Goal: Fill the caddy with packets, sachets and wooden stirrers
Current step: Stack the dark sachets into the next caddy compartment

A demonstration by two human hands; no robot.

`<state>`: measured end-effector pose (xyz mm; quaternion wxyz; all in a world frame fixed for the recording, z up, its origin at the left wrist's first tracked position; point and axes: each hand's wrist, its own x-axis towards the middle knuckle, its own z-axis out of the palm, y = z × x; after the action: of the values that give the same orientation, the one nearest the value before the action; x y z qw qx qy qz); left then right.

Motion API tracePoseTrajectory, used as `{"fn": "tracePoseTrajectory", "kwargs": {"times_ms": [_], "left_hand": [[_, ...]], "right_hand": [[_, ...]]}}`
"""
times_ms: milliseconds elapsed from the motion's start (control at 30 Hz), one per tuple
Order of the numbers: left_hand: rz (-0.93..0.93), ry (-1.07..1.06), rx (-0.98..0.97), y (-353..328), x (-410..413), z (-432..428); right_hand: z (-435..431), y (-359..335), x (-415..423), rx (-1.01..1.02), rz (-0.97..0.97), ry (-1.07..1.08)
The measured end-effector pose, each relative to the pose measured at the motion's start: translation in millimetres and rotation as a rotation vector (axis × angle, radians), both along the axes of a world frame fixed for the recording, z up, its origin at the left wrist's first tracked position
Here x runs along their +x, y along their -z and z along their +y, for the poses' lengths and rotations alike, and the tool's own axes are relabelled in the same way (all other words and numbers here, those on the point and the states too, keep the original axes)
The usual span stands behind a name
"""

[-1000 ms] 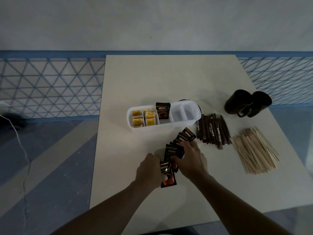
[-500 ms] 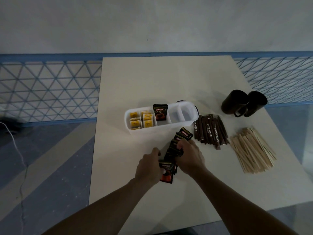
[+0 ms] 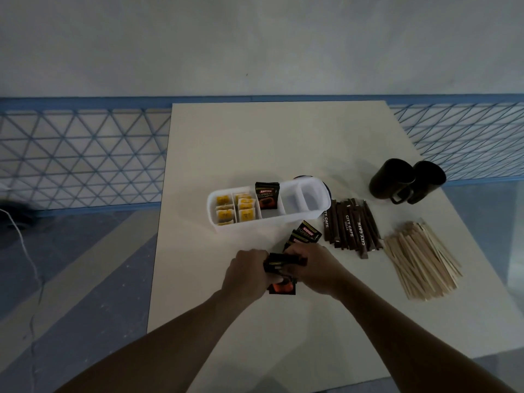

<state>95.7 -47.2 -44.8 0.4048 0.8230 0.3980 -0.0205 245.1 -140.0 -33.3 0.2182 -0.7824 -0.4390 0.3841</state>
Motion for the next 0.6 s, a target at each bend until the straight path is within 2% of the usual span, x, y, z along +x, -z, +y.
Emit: {"fn": "tracePoseTrajectory", "kwargs": {"times_ms": [167, 200, 300, 367, 467, 600], "left_hand": [[-0.039, -0.006, -0.018, -17.7, 10.7, 11.8], [-0.038, -0.005, -0.071, -24.6, 13.2, 13.9], [-0.107, -0.074, -0.386, -40.7, 18.8, 17.5], [-0.19, -0.15, -0.487, -49.7, 22.6, 20.0], [-0.336, -0.228, -0.479, -56.1, 30.5, 26.9], [-0.437, -0.279, -0.403, -56.4, 39.7, 39.4]], "right_hand": [[15.0, -12.2, 8.2, 0.091, 0.015, 0.079], [18.7, -14.8, 10.6, 0.112, 0.042, 0.116], [29.5, -24.1, 16.2, 0.181, 0.17, 0.275], [37.0, -31.6, 18.0, 0.248, 0.222, 0.349], [44.1, -40.4, 21.8, 0.31, 0.308, 0.401], [51.0, -42.3, 30.1, 0.244, 0.302, 0.26]]}}
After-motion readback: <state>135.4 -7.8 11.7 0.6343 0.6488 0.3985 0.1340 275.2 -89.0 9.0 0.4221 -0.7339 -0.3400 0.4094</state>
